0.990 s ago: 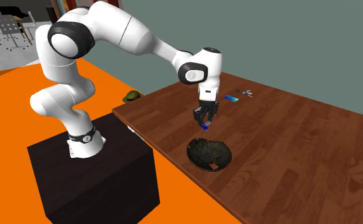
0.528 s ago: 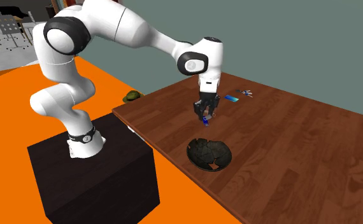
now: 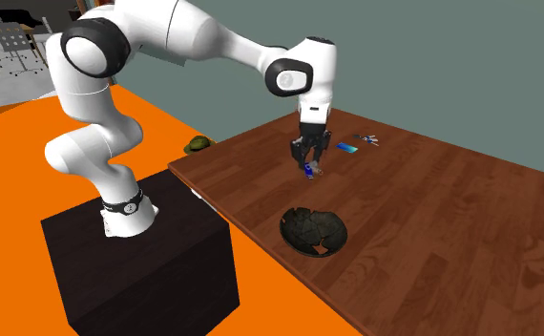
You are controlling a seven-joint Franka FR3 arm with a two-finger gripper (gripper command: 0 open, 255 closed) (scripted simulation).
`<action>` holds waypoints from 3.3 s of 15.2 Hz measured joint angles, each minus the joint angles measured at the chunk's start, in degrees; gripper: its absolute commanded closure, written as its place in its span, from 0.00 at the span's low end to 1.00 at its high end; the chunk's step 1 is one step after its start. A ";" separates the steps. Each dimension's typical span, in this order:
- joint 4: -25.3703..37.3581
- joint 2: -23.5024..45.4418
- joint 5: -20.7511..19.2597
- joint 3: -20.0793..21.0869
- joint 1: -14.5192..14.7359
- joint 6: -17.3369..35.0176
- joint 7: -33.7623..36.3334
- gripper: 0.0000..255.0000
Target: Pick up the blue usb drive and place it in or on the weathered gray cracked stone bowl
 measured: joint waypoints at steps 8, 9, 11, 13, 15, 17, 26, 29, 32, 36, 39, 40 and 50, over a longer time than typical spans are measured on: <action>0.59 -0.76 1.22 -2.59 -6.22 -0.73 -9.21 1.00; 0.47 -0.85 1.35 -2.95 -7.02 -0.62 -10.38 1.00; 1.99 -0.06 1.16 -3.82 -8.36 -1.35 -12.72 1.00; 3.07 0.22 1.31 -4.71 -10.13 -2.04 -15.58 1.00; 2.48 0.80 1.00 -5.14 -10.65 -0.93 -16.31 1.00; 2.08 1.45 0.62 -5.35 -10.66 0.03 -16.34 1.00; -1.89 3.80 -1.06 -6.11 -10.40 5.99 -15.37 1.00; -2.43 4.67 -1.63 -6.36 -10.16 7.26 -14.97 1.00; -2.51 4.73 -1.69 -6.38 -10.13 7.41 -14.92 1.00; -2.52 4.73 -1.69 -6.38 -10.13 7.43 -14.92 0.00; -2.52 4.73 -1.69 -6.38 -10.13 7.43 -14.92 0.00; -2.52 4.73 -1.69 -6.38 -10.13 7.43 -14.92 0.00; 1.09 1.81 0.34 -5.46 -10.70 1.35 -16.24 0.00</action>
